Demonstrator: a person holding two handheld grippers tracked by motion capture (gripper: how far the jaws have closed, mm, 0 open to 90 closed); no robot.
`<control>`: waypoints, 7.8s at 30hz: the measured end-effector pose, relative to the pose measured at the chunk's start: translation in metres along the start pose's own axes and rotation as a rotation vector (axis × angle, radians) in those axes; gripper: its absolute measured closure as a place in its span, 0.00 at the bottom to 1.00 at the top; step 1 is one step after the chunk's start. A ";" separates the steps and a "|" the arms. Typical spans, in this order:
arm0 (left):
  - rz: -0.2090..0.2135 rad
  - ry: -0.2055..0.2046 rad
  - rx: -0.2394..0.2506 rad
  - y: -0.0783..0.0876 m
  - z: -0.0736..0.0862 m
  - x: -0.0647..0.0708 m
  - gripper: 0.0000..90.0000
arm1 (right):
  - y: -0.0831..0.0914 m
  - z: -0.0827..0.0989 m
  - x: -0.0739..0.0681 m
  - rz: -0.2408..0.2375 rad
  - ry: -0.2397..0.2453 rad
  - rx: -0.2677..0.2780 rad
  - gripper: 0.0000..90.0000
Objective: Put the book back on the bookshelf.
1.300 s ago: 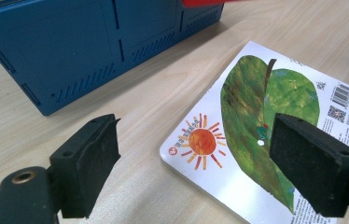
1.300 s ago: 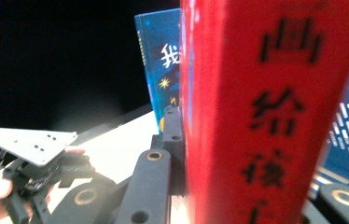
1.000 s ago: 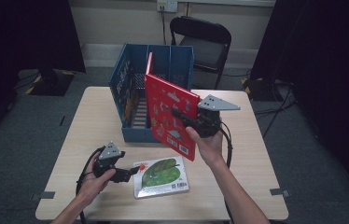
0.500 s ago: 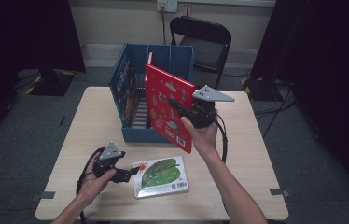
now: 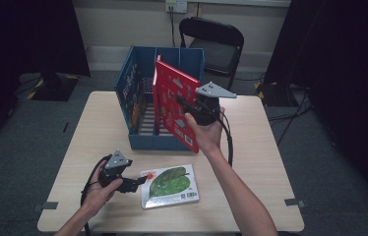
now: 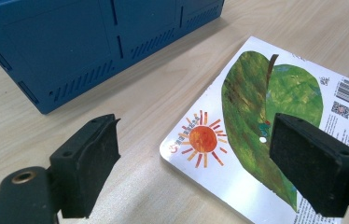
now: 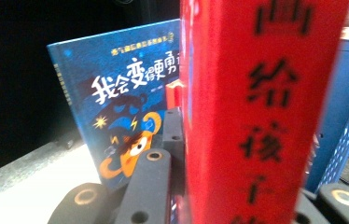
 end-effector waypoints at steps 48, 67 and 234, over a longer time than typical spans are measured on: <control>0.006 0.007 -0.005 -0.002 0.002 0.001 0.17 | -0.107 0.022 0.001 0.325 0.052 -0.043 0.89; 0.013 0.005 -0.002 -0.002 0.002 0.002 0.17 | -0.133 0.047 0.004 0.404 0.016 -0.049 0.89; 0.022 -0.020 -0.041 -0.008 0.005 0.008 0.17 | -0.098 0.124 -0.005 0.097 -0.025 -0.185 0.81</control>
Point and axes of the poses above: each handheld gripper's, and its own axes: y roughly backward along the jaws, z roughly out of its underside, x roughly to its right, the point moved 2 cm from there along -y, roughly forward along the jaws, and after that the axes turned 13 degrees about x, right-handed, at the moved point
